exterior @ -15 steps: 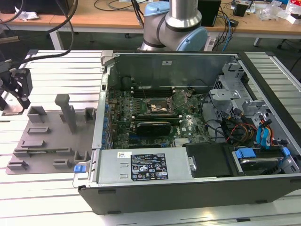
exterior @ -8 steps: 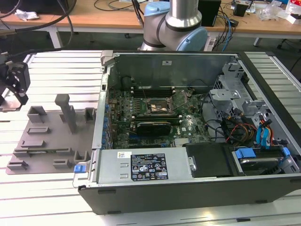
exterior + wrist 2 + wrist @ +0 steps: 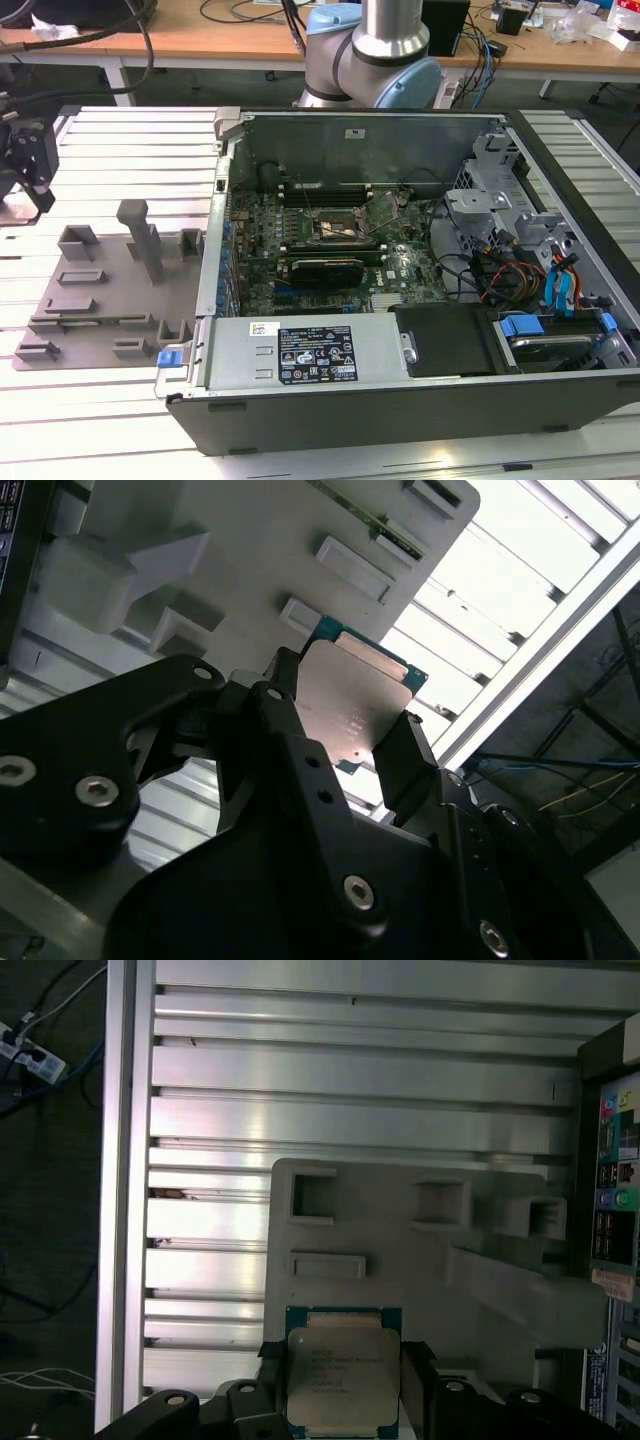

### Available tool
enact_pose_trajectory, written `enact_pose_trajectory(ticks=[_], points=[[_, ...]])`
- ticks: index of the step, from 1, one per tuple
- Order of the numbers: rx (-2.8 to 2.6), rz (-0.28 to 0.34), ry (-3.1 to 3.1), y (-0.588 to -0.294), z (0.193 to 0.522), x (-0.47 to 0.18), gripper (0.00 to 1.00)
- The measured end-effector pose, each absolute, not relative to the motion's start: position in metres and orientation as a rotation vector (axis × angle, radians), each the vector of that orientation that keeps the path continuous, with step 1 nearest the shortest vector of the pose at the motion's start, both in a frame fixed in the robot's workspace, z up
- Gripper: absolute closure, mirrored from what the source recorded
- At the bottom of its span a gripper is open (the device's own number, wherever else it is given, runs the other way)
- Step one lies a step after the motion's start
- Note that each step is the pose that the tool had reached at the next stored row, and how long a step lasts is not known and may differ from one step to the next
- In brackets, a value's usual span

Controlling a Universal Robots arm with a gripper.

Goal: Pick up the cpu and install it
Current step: 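Pick up the cpu and move it towards the insertion slot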

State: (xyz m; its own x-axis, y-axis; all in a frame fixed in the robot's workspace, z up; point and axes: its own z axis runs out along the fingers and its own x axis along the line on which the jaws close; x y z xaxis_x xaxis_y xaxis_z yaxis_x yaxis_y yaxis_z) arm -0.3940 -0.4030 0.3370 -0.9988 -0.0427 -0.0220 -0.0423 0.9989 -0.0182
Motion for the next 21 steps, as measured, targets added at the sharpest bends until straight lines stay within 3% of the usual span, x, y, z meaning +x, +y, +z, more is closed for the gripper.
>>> enact_pose_trajectory(ticks=[21], points=[[-0.066, -0.028, 3.118, -0.399, 0.371, -0.394, 0.45]])
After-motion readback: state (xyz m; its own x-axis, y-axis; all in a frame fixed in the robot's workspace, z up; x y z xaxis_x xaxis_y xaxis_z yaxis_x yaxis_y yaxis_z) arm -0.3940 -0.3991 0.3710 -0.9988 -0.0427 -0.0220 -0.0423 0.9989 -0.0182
